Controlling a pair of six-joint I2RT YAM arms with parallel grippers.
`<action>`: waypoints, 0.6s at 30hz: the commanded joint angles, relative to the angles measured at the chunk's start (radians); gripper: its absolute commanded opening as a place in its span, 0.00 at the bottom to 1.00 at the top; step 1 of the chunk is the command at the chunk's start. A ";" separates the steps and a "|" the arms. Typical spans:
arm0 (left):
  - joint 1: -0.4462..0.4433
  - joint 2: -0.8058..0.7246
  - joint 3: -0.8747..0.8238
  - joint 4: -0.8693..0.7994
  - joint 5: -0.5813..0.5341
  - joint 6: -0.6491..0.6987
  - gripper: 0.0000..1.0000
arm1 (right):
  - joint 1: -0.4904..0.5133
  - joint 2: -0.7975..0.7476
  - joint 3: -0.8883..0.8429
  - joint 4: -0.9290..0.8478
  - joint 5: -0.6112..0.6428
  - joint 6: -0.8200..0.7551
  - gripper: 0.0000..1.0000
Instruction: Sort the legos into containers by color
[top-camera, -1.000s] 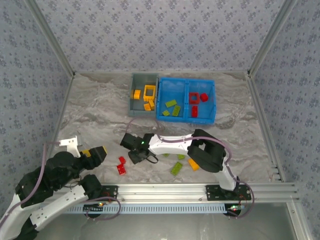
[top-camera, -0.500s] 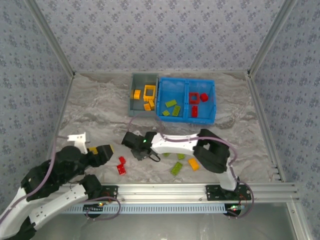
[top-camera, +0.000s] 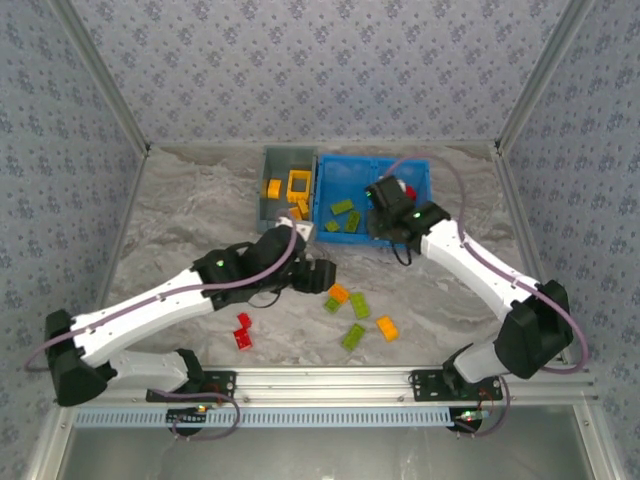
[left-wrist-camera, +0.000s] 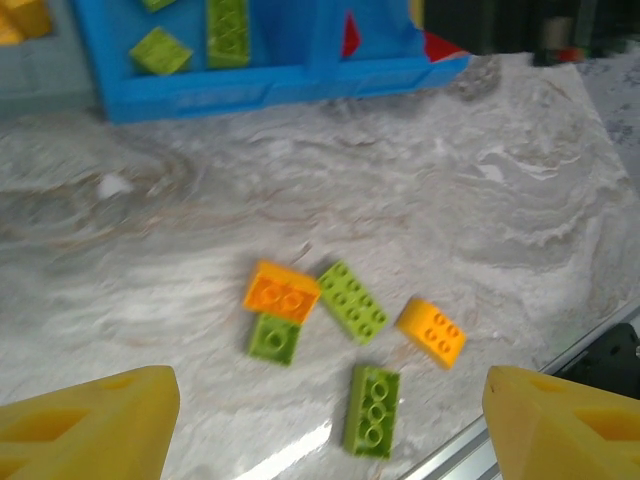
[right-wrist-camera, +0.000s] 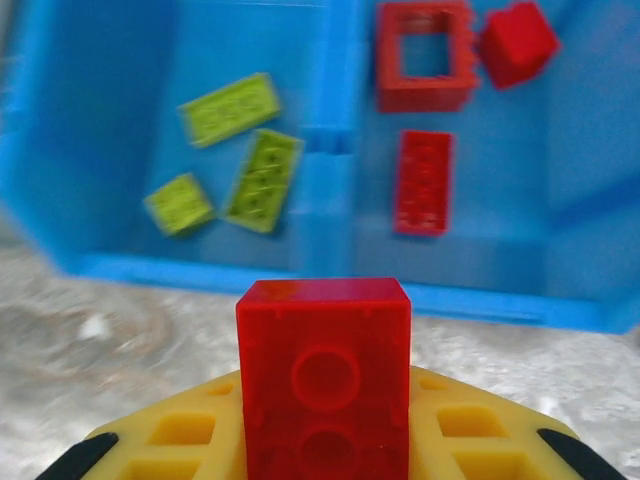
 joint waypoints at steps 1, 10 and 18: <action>-0.028 0.049 0.080 0.118 -0.017 0.037 0.79 | -0.106 0.049 -0.011 0.050 -0.129 -0.045 0.31; -0.078 0.124 0.111 0.147 -0.013 0.035 0.80 | -0.279 0.335 0.151 0.009 -0.188 -0.095 0.31; -0.081 0.102 0.110 0.132 -0.030 0.044 0.80 | -0.303 0.490 0.247 -0.032 -0.129 -0.127 0.35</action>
